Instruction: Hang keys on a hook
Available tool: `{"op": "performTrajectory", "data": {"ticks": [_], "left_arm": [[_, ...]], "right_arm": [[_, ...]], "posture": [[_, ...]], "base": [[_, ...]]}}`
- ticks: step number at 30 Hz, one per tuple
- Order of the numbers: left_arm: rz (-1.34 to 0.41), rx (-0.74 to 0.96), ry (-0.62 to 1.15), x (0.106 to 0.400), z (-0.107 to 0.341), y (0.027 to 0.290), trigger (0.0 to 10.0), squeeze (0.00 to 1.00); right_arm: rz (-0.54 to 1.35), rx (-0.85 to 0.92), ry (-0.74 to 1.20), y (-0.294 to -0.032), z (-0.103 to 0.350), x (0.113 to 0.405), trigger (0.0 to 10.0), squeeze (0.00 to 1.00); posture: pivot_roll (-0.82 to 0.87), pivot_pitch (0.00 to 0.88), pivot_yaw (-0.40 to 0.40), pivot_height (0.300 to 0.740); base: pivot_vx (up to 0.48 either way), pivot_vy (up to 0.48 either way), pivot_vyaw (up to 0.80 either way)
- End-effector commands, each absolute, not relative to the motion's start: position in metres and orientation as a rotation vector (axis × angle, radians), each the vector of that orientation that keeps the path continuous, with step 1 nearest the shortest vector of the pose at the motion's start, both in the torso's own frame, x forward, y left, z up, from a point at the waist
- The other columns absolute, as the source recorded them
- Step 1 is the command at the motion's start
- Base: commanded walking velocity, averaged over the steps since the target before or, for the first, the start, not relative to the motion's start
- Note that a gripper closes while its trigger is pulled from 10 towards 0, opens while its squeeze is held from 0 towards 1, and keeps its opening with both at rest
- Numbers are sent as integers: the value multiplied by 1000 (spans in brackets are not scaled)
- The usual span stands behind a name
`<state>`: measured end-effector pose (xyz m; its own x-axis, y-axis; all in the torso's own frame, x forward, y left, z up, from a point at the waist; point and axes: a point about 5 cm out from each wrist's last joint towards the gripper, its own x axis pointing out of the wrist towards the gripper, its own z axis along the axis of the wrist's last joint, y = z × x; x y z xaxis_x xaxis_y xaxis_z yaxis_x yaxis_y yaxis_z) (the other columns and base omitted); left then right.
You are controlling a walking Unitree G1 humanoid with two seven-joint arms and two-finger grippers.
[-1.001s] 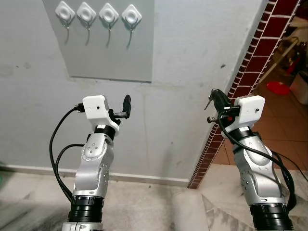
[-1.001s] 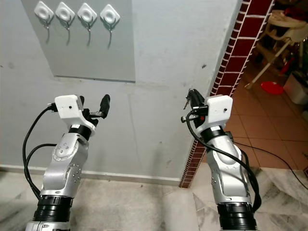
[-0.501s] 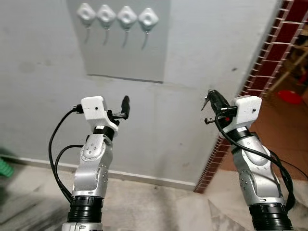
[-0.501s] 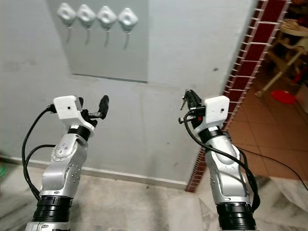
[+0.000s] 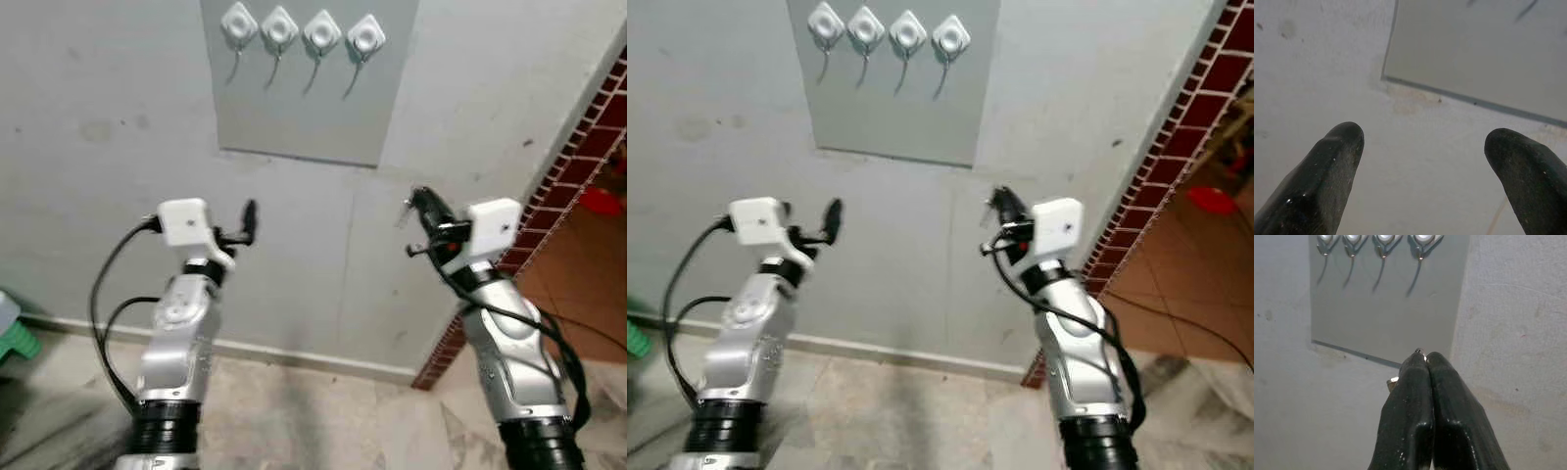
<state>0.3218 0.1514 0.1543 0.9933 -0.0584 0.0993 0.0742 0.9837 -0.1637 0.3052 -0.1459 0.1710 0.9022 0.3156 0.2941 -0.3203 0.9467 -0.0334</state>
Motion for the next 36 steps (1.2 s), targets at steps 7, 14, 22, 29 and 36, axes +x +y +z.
{"op": "performTrajectory", "data": {"ticks": [7, 14, 22, 29, 36], "left_arm": [[-90, -171, -83, 322, 154, 144, 10000, 0], [-93, -167, -74, 322, 153, 144, 10000, 0], [-103, -141, -72, 321, 153, 142, 10000, 0], [-109, -136, -80, 321, 155, 143, 10000, 0], [-110, -140, -90, 320, 156, 143, 10000, 0]], "right_arm": [[315, 20, -311, -150, 174, 305, 10000, 0], [313, 22, -309, -150, 174, 304, 10000, 0], [306, 22, -305, -152, 174, 303, 10000, 0], [305, 25, -304, -152, 174, 303, 10000, 0], [306, 25, -301, -152, 173, 303, 10000, 0]], "posture": [[-16, 7, -12, 740], [-18, 12, -10, 740], [-20, 23, -7, 740], [-17, 29, -7, 740], [-18, 31, -9, 740]], "base": [[0, 305, 0], [0, 193, 0], [0, 0, 0], [0, 0, 0], [167, 0, 0]]}}
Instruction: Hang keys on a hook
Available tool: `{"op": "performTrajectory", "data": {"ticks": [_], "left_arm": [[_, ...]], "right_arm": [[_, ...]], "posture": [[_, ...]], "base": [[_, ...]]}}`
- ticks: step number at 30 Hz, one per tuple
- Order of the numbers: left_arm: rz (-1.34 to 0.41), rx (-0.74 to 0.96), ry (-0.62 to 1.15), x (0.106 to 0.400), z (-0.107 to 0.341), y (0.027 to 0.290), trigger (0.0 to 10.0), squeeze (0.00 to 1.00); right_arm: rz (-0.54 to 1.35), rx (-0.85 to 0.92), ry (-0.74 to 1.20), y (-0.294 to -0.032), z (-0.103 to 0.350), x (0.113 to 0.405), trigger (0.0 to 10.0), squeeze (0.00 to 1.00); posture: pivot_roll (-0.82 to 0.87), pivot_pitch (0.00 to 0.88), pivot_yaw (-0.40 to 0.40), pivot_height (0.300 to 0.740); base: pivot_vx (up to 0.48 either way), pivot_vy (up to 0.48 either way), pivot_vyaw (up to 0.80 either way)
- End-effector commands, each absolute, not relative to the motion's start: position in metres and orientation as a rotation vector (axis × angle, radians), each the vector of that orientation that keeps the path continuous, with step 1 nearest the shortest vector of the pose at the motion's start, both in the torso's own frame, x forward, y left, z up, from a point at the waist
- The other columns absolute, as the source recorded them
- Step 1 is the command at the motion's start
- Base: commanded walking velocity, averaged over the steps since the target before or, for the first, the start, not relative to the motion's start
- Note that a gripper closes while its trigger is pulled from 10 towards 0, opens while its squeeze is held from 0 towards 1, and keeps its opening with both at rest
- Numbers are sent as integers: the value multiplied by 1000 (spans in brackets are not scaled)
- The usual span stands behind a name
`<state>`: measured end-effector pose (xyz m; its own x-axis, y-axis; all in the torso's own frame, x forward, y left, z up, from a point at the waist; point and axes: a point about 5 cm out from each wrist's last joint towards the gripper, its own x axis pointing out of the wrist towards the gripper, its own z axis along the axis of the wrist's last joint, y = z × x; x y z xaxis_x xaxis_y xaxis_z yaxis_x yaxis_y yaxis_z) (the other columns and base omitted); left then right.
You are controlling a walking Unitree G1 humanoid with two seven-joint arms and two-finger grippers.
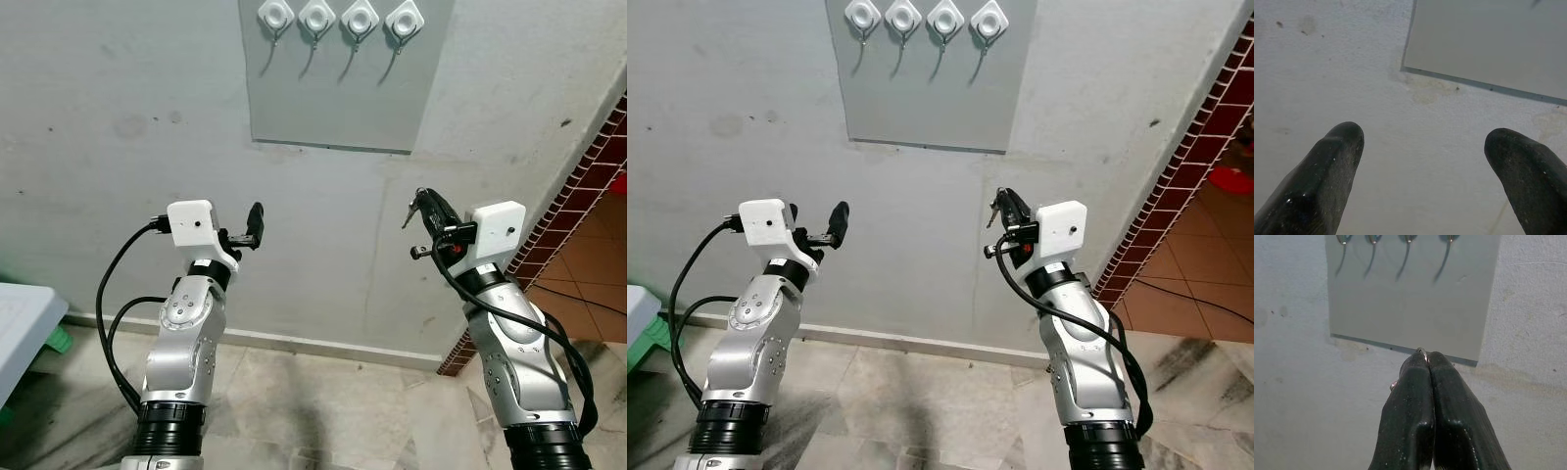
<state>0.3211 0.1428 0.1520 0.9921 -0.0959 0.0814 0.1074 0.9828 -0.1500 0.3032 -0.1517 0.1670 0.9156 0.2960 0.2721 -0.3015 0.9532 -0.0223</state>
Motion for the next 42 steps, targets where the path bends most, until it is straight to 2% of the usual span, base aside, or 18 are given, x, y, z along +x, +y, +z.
{"op": "performTrajectory", "data": {"ticks": [1, 16, 26, 32, 42], "left_arm": [[-111, -141, -91, 320, 156, 143, 10000, 0], [-113, -155, -86, 320, 156, 141, 10000, 0], [-98, -151, -82, 321, 155, 140, 10000, 0], [-193, -99, -127, 319, 166, 132, 10000, 0], [-363, -26, -185, 334, 190, 107, 10000, 0]], "right_arm": [[306, 24, -300, -152, 173, 303, 10000, 0], [308, 22, -299, -153, 173, 303, 10000, 0], [315, 19, -297, -152, 174, 303, 10000, 0], [340, 27, -307, -150, 178, 305, 10000, 0], [393, -25, -347, -144, 196, 338, 10000, 0]], "posture": [[-20, 31, -10, 740], [-20, 30, -13, 740], [-18, 28, -16, 740], [-18, 30, -17, 740], [-14, 47, -23, 740]], "base": [[311, 0, 0], [308, 0, 0], [0, 0, 0], [0, 0, 0], [0, 0, 0]]}}
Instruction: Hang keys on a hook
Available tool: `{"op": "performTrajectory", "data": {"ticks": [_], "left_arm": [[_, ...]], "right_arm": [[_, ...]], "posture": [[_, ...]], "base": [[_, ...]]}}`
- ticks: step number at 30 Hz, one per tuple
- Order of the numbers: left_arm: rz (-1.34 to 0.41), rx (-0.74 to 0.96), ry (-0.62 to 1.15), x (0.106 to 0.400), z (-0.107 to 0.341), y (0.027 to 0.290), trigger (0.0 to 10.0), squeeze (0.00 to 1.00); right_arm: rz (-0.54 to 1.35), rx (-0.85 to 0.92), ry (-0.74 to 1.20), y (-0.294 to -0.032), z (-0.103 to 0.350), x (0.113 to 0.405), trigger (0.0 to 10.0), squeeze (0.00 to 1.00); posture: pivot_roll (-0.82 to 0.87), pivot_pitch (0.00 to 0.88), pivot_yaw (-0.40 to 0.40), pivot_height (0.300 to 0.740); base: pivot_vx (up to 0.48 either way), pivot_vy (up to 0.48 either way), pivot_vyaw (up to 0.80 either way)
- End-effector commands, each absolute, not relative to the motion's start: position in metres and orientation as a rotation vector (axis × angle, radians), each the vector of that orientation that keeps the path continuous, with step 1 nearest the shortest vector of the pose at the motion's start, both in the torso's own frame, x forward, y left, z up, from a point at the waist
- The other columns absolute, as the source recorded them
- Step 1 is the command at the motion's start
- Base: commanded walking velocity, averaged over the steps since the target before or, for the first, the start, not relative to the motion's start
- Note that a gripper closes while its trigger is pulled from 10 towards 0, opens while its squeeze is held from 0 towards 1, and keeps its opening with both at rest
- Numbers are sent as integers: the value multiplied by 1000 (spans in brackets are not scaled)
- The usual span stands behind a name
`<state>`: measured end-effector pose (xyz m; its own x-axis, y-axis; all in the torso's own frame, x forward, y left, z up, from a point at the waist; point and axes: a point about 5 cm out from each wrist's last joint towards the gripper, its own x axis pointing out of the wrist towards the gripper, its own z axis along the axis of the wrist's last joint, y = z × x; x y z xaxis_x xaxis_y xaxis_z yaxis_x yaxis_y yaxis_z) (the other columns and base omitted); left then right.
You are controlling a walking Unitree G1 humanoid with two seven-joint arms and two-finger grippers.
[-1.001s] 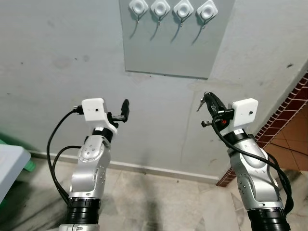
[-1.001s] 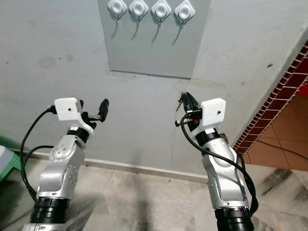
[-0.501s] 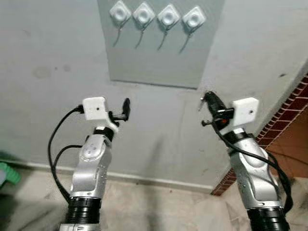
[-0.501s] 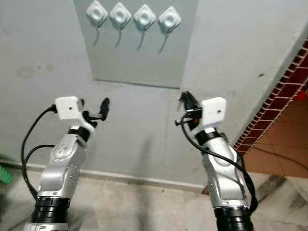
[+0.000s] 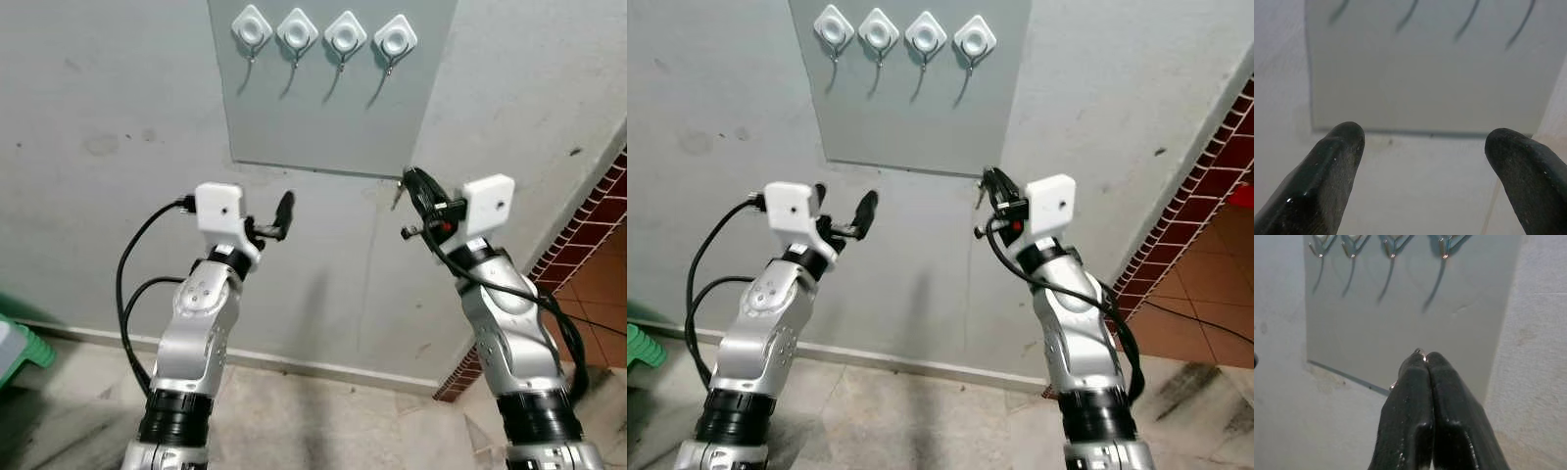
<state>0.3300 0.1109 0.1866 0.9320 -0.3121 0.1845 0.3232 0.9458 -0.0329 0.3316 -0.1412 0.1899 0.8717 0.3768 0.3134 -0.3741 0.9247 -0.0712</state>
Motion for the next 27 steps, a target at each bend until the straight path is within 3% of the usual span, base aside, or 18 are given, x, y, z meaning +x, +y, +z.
{"op": "performTrajectory", "data": {"ticks": [1, 21, 27], "left_arm": [[-376, -16, -191, 335, 191, 105, 10000, 0], [-507, -18, -287, 350, 231, 77, 10000, 0], [-529, -16, -293, 347, 233, 72, 10000, 0]], "right_arm": [[395, -27, -349, -144, 197, 340, 10000, 0], [411, 30, -449, -129, 246, 386, 10000, 0], [466, 54, -492, -124, 262, 388, 10000, 0]], "posture": [[-15, 47, -23, 740], [-26, 61, 0, 740], [-19, 66, -2, 740]], "base": [[0, 0, 0], [0, 0, 0], [0, 0, 0]]}}
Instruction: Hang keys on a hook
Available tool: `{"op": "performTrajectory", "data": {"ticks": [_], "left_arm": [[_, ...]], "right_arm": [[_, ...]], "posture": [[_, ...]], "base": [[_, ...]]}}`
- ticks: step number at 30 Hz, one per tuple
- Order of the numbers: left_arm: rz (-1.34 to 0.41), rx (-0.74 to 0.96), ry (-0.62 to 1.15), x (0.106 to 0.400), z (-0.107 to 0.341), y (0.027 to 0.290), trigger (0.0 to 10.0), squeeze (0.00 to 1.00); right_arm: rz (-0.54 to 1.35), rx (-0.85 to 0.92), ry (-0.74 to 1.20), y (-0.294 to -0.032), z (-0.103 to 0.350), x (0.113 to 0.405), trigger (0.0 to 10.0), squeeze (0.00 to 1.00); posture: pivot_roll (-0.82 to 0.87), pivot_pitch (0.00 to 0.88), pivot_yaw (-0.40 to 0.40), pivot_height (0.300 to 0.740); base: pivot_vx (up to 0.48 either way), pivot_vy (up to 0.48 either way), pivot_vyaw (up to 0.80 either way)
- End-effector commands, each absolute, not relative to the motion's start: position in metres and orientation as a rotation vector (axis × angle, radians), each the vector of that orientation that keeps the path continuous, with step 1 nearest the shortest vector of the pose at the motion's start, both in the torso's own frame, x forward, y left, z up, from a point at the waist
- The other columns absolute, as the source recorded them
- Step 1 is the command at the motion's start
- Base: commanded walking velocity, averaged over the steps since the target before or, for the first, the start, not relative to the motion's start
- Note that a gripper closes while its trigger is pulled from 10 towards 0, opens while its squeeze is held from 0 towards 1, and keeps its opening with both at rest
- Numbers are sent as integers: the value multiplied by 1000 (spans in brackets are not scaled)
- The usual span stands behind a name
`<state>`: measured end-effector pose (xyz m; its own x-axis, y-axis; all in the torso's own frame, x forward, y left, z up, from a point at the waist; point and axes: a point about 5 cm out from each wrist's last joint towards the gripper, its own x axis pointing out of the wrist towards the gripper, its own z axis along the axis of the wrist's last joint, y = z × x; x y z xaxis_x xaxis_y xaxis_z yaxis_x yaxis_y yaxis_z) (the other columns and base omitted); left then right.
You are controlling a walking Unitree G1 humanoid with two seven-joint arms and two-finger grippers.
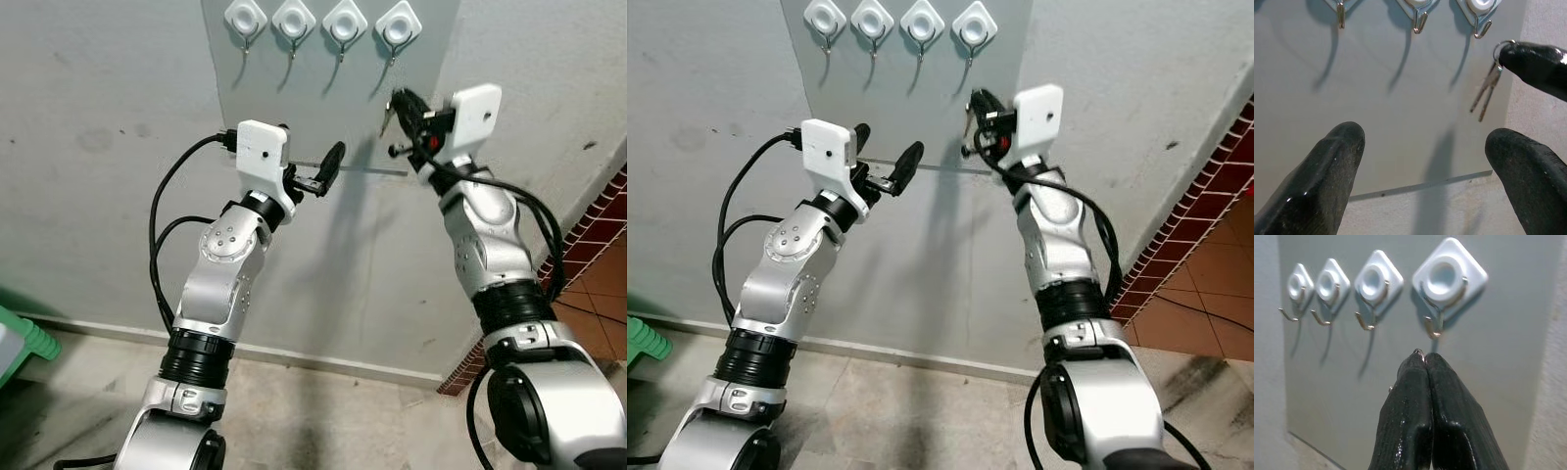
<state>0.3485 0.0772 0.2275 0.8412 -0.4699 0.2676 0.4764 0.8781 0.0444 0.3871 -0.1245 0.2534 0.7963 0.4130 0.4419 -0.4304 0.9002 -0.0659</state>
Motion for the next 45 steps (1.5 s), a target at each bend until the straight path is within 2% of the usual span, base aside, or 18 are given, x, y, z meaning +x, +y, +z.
{"op": "performTrajectory", "data": {"ticks": [1, 45], "left_arm": [[-532, -23, -290, 346, 232, 72, 10000, 0], [-531, -38, -272, 346, 229, 72, 10000, 0]], "right_arm": [[475, 62, -497, -124, 263, 388, 10000, 0], [522, 208, -581, -125, 285, 396, 10000, 0]], "posture": [[-18, 69, -3, 740], [-19, 76, -8, 740]], "base": [[0, 0, 0], [0, 0, 0]]}}
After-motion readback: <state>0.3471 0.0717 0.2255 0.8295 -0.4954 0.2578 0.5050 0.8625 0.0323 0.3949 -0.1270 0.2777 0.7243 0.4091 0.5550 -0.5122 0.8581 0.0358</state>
